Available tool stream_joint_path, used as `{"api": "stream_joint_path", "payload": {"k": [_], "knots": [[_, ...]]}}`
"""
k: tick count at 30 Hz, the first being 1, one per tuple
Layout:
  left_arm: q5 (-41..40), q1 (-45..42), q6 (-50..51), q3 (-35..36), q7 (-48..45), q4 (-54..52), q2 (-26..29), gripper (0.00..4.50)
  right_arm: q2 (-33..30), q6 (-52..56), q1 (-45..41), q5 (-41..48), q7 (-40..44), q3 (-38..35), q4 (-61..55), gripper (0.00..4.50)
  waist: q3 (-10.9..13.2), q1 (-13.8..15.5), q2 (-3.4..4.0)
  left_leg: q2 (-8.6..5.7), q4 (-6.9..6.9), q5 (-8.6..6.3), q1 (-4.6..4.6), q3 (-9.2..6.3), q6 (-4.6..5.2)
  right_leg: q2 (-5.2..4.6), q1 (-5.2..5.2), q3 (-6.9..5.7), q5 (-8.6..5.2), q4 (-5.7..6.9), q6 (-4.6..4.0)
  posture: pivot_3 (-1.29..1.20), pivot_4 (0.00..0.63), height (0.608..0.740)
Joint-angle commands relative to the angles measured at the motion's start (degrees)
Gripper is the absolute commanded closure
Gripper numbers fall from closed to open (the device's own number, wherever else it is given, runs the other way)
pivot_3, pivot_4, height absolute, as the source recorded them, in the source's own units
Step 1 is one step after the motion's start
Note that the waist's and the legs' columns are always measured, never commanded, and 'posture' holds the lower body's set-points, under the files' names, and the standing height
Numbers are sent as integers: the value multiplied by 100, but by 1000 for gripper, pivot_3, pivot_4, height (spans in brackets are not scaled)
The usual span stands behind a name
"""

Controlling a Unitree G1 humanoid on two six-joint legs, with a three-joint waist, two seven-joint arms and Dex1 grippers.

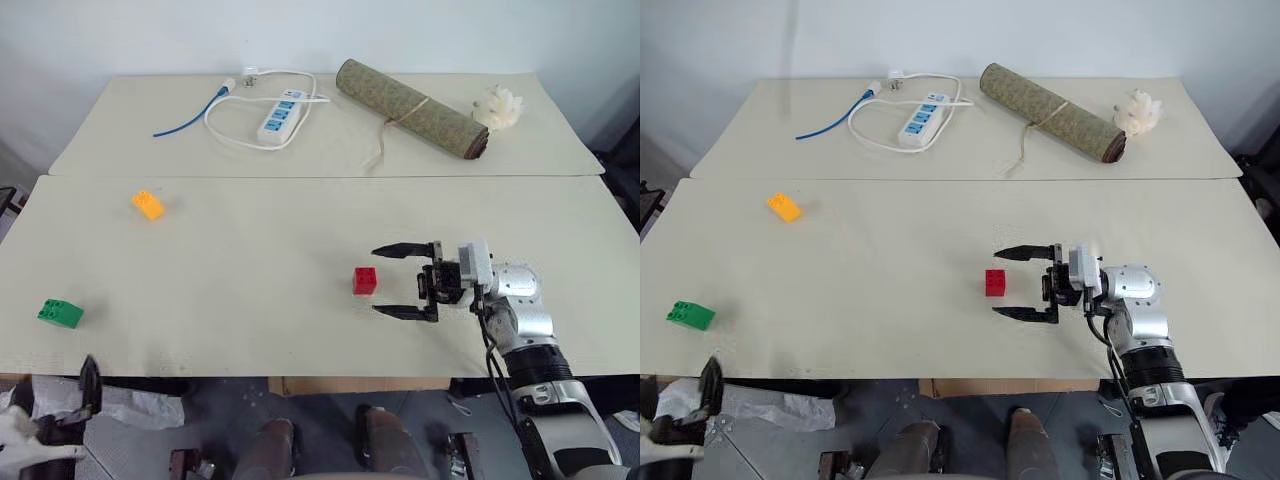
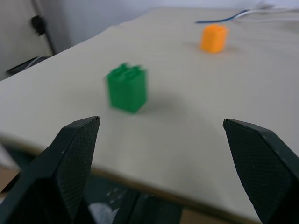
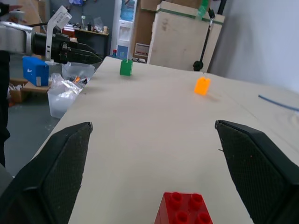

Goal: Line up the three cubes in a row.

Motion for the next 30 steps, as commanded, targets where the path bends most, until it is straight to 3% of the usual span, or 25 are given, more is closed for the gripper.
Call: {"api": "stream_joint_path", "payload": {"k": [1, 8, 15, 23, 30], "knots": [[-418, 223, -174, 355, 122, 324, -163, 0, -93, -615, 52, 265, 381, 214, -3, 66, 0, -1, -1, 0, 1, -3, -1, 2, 3, 0, 0, 1, 0, -2, 0, 0, 150, 740], [-621, -138, -68, 331, -16, 367, 436, 0, -66, -567, -1, 299, 381, 317, 24, 66, 0, 20, -8, 2, 4, -7, -3, 5, 5, -2, 2, -2, 1, -10, 1, 0, 150, 740], [-577, -690, 336, 522, -178, 774, 1875, 0, 38, -258, -8, 221, 340, 276, -266, 66, -5, 12, -15, 8, 7, -6, -1, 1, -2, 3, -2, -3, -1, 7, -3, 0, 150, 740], [-477, -1153, 1001, 367, -642, 1801, 2937, 0, 78, -27, 28, 166, 184, 236, -493, 66, -5, 0, -16, 8, 5, -7, -1, 2, -3, 4, -6, -5, -3, 23, -5, 0, 150, 740], [-152, -1910, 1090, -5, -990, 2508, 3382, 0, 59, 121, 153, 134, 48, 188, -727, 66, -6, 17, -18, 6, 5, -7, -1, 0, -3, 2, -7, -8, -3, 38, -6, 0, 150, 740]]}}
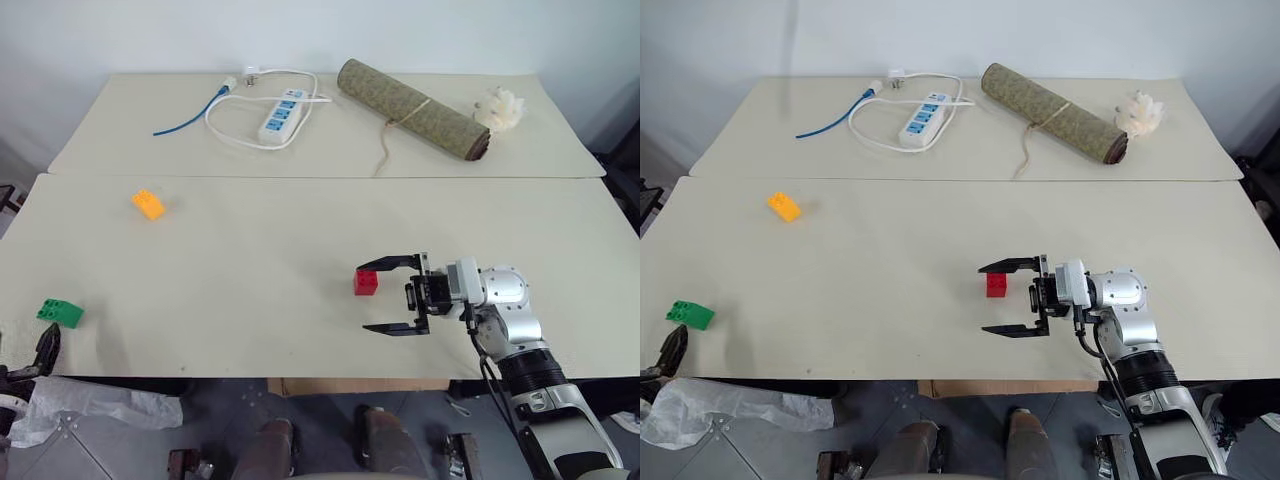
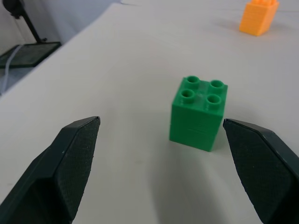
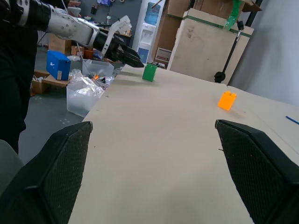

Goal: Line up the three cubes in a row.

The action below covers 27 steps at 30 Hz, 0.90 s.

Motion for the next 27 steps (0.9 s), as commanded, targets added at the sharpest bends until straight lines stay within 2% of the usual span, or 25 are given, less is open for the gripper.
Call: {"api": "stream_joint_path", "payload": {"k": [1, 8, 12, 19, 24, 27], "knots": [[195, -379, -42, -87, -139, 288, 300, 0, -19, 82, 108, 30, 50, -168, -374, 66, -2, 9, -3, 0, 1, 1, -2, -3, -2, 0, 0, -4, 0, 1, 0, 0, 150, 740], [442, -695, -36, -357, -428, 514, 443, 0, 25, 118, 223, -67, -77, -230, -491, 66, -3, -48, -5, 0, -1, 1, -1, -2, -4, 2, -4, -3, 0, 5, 0, 0, 150, 740], [479, -622, 34, -364, -518, 451, 467, 880, 48, 91, 247, -117, -94, -260, -489, 0, -3, -52, -5, 2, -1, 1, -1, -1, -5, 1, -4, -3, 0, 5, 0, 0, 150, 740], [147, -363, 136, -173, -893, -84, 484, 3010, 19, 30, 306, -190, -143, -365, -470, 0, -3, -20, -6, 2, -1, 0, -1, -1, -4, 0, -4, -2, 0, 4, -1, 0, 150, 740], [-555, -610, 682, -424, -1798, -1124, 807, 2987, -104, 18, 390, -246, -258, -540, -479, 0, -4, 22, -8, 0, 5, 0, -6, -8, -3, -7, 0, -5, -1, 5, -1, 0, 150, 740], [-443, -1434, 1139, -1538, -2760, -1537, 1508, 2987, -392, -32, 463, -298, -298, -835, -340, 0, -2, 98, -5, -11, 6, 1, -6, -16, -2, -13, 3, -9, -1, 2, -2, 0, 150, 740]]}}
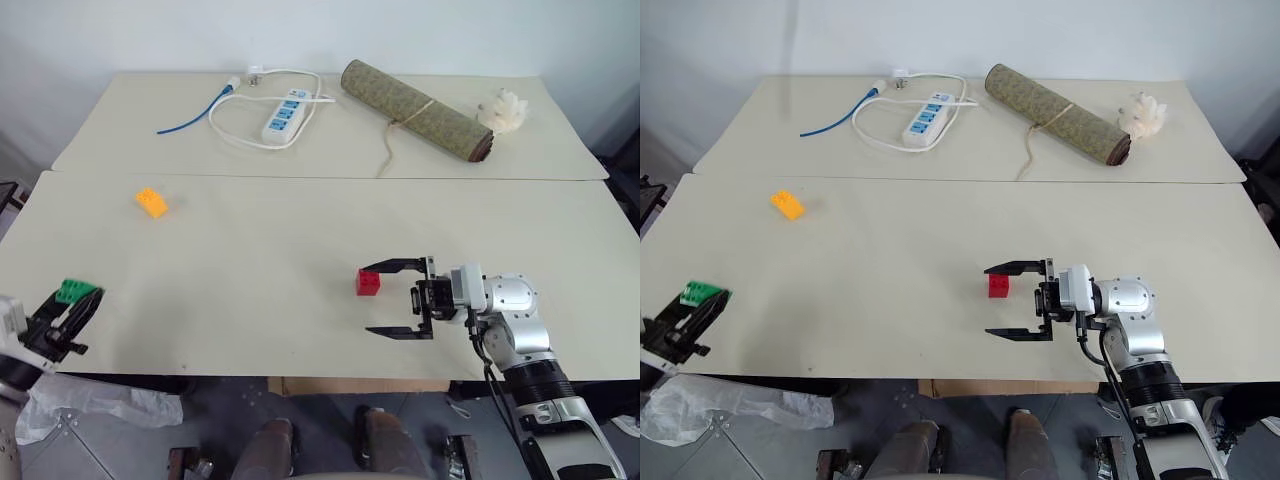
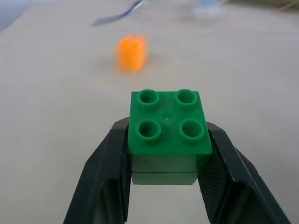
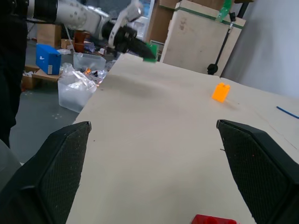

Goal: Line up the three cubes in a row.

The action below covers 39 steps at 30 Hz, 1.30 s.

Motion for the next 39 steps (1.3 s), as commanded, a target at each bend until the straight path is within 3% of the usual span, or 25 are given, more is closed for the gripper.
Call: {"api": "stream_joint_path", "payload": {"k": [1, 5, 8, 12, 24, 32, 36, 39], "knots": [[211, -810, 258, -1259, -1198, -538, 722, 2987, -339, -99, 82, -8, -67, -459, -5, 0, 0, 38, 1, -4, 0, 1, -1, -4, 0, -2, -1, -3, 0, 0, -1, 0, 150, 740], [1380, -2972, -174, -3334, -2394, 895, 313, 2987, -812, 73, 569, -9, -183, -847, -152, 0, -12, 85, 43, -28, -4, 4, 3, 2, 11, 10, 1, -12, 1, 10, 1, 0, 150, 740], [1962, -3947, -669, -4084, -2878, 2039, -231, 2987, -897, 110, 893, -30, -373, -980, -424, 0, -10, 13, 37, -21, 1, 6, 1, 26, 15, 27, -8, -22, 2, 19, 3, 0, 150, 740], [2500, -4655, -1308, -4585, -3180, 3144, -759, 2987, -904, 219, 1324, -25, -723, -1111, -959, 0, 0, -144, 21, -5, -1, 0, -1, 79, 16, 47, -28, -21, 3, 16, 6, 0, 150, 740], [2918, -5314, -2273, -4624, -3435, 4626, -1310, 2987, -908, 403, 2092, -52, -1264, -1231, -1762, 0, 2, -47, 16, 12, 75, -16, -1, 78, 33, 50, -7, -2, 13, 35, 25, 0, 150, 740], [2612, -5223, -2390, -4120, -3329, 4375, -1274, 464, -819, 425, 2028, -24, -1267, -1054, -1779, 0, 5, -32, 11, 10, 78, -17, -8, 78, 35, 49, -12, -1, 15, 35, 27, 0, 150, 740], [1934, -4445, -1834, -3532, -3446, 3124, -840, 464, -700, 455, 1848, 31, -1249, -924, -1772, 0, 5, -120, 12, 24, 76, -24, -7, 85, 26, 54, -21, 13, 15, 37, 27, 0, 150, 740], [1631, -3456, -1657, -2755, -2835, 2041, -462, 464, -543, 530, 1602, 61, -1220, -763, -1687, 0, 5, -131, 13, 34, 77, -26, -5, 82, 22, 57, -21, 10, 13, 37, 24, 0, 150, 740]]}}
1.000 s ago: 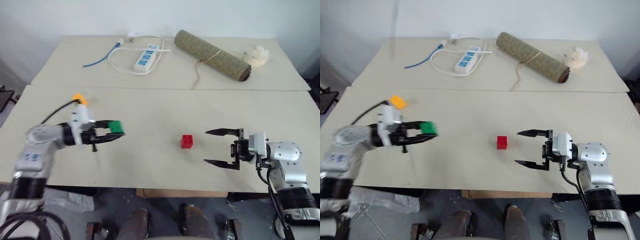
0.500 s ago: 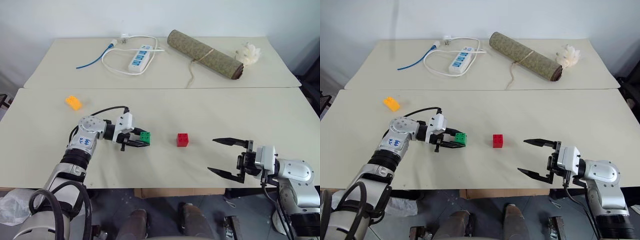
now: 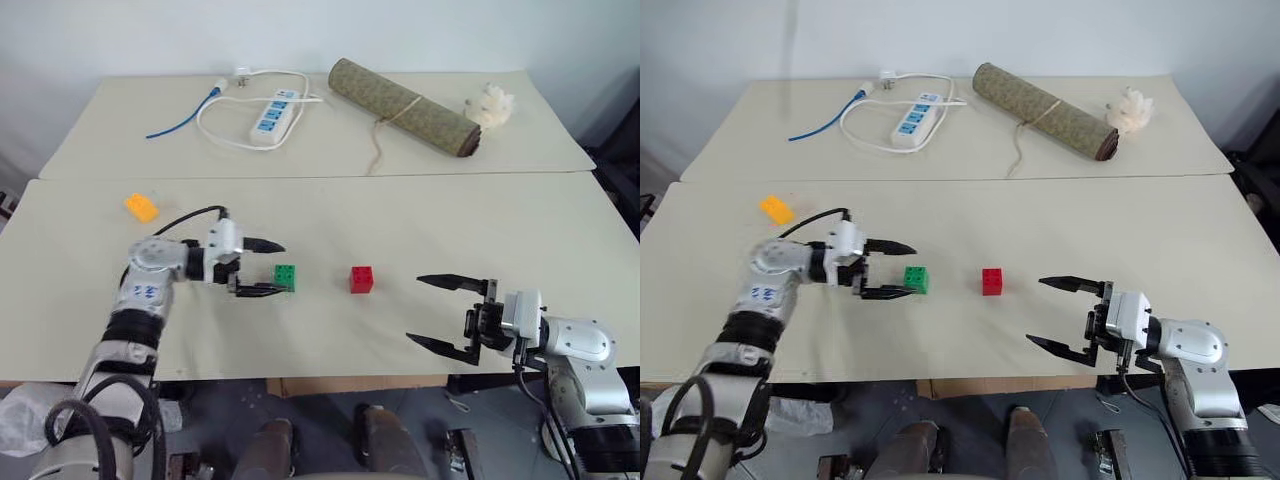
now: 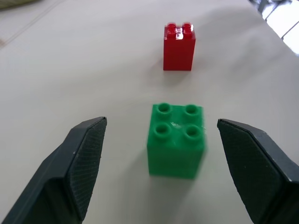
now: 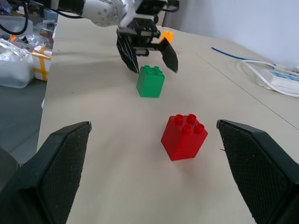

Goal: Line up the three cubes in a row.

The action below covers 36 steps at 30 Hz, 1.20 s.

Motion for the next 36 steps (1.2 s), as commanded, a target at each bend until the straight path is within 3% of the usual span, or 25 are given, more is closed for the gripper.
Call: {"api": "stream_joint_path", "payload": {"k": [1, 3, 6, 10, 15, 18, 23, 30, 36], "knots": [[-536, 1048, 266, 1063, 761, -1329, 390, 294, 198, 23, -295, 126, 48, 124, -37, 0, 0, -39, 0, 7, 0, -3, 3, 3, -5, -8, 1, 6, 0, -1, 0, 0, 150, 740], [-803, 1802, 571, 1811, 1560, -2122, 359, 28, 335, 7, -499, 98, 94, 218, 110, 0, 0, -49, 0, 15, 0, -8, 3, -1, -10, -15, 1, 5, -2, -3, -6, 0, 150, 740], [-972, 2774, 948, 2441, 2229, -2960, 312, 28, 460, -29, -693, 93, 192, 294, 274, 0, 0, 21, 0, 22, 0, -11, 3, -4, -14, -14, 3, 7, -5, -6, -12, 0, 150, 740], [-1161, 4048, 918, 3656, 3463, -3189, -354, 28, 770, 95, -1036, 187, 70, 367, 412, 0, 0, 39, 2, 20, 0, -17, 11, -4, -7, -19, 14, 7, -5, -11, -15, 0, 150, 740], [-1348, 4801, 730, 4638, 4926, -3243, -1373, 28, 1070, 205, -1288, 151, -201, 394, 459, 0, -1, 44, -2, 21, 1, -19, 11, -6, -9, -16, 14, 1, -6, -25, -16, 0, 150, 740], [-1467, 4987, 706, 4753, 5393, -3514, -1806, 28, 1127, 66, -1374, 56, -213, 375, 529, 0, -5, 63, -9, 20, 2, -21, 13, -5, -8, -17, 15, 1, -6, -32, -16, 0, 150, 740], [-1283, 4714, 819, 4305, 6110, -4065, -2132, 28, 1003, -127, -1568, -32, -50, 295, 754, 0, -8, 160, -15, 14, 3, -22, 14, -3, -6, -19, 17, 0, -4, -31, -18, 0, 150, 740], [-977, 3547, 1485, 3703, 6972, -3873, -1799, 28, 987, -57, -1654, -16, -427, 78, 875, 0, -11, 116, -19, 13, 3, -23, 15, -1, -10, 6, 13, -2, -4, -8, -18, 0, 150, 740], [-73, 1170, 1798, 3050, 8075, -1816, -1288, 28, 1025, 138, -1546, -147, -858, 47, 728, 0, -12, 170, -20, 11, 7, -17, 14, -2, -17, 23, 9, -9, -4, -4, -18, 0, 150, 740]]}}
